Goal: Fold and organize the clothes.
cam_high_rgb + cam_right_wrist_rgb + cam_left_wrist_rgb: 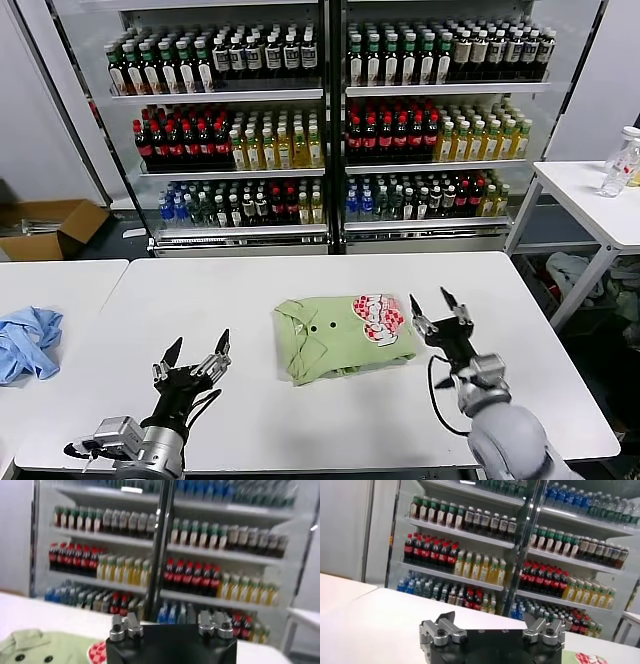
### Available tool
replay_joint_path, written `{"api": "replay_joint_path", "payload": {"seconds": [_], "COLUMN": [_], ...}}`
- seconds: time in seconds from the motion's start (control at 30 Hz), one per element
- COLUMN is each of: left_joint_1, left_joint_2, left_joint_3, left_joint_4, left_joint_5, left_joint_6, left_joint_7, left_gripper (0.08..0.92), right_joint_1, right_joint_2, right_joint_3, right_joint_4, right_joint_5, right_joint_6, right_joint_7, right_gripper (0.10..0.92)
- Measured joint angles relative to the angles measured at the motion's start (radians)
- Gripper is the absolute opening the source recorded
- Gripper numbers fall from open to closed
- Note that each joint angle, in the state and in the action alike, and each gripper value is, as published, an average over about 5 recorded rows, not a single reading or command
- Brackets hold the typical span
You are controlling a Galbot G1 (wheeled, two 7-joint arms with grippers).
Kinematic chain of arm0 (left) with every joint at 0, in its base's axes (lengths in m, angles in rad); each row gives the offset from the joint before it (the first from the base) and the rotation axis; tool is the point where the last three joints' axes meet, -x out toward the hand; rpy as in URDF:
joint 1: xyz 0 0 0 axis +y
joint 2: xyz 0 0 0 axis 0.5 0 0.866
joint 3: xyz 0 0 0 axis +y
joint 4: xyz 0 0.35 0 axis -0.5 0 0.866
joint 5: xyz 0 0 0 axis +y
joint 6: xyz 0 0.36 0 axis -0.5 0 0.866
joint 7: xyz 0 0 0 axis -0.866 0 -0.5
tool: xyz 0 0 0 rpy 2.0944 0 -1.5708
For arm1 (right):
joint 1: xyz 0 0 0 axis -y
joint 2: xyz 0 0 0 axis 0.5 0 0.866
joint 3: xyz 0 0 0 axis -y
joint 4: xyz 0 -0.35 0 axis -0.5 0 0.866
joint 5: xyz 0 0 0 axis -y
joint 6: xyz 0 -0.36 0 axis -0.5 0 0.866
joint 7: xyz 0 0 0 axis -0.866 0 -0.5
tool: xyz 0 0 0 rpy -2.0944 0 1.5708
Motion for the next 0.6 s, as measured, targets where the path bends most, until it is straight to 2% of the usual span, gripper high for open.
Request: {"api": "replay_joint_path", "payload": {"seconds": [0.17, 0.27, 0.6], "left_joint_1": [0.026, 0.039, 0.071], "left_joint_2": [-0.003, -0.006, -0.006], "left_joint_3": [-0.004, -0.007, -0.009], "left_joint_4": [-0.023, -0.037, -0.075], "left_joint_5": [0.014, 0.020, 0.045], "left_joint_6": [-0.006, -0.009, -0.019], "left_joint_7": [0.004, 0.006, 0.015], "left_gripper": [0.823, 0.823, 0.823], "right_joint_1": [-0.113, -0.164, -0.264], "right_joint_2": [0.013, 0.021, 0.039], "right_joint_3": [0.059, 0.081, 0.136], "right_joint_4": [0.086, 0.129, 0.218], "right_joint_5": [-0.046, -0.063, -0.087], "right_joint_6": [0.054, 0.072, 0.097], "right_joint_7": [0.009, 0.014, 0.024], "right_gripper": [0.764, 0.813, 0.823]}}
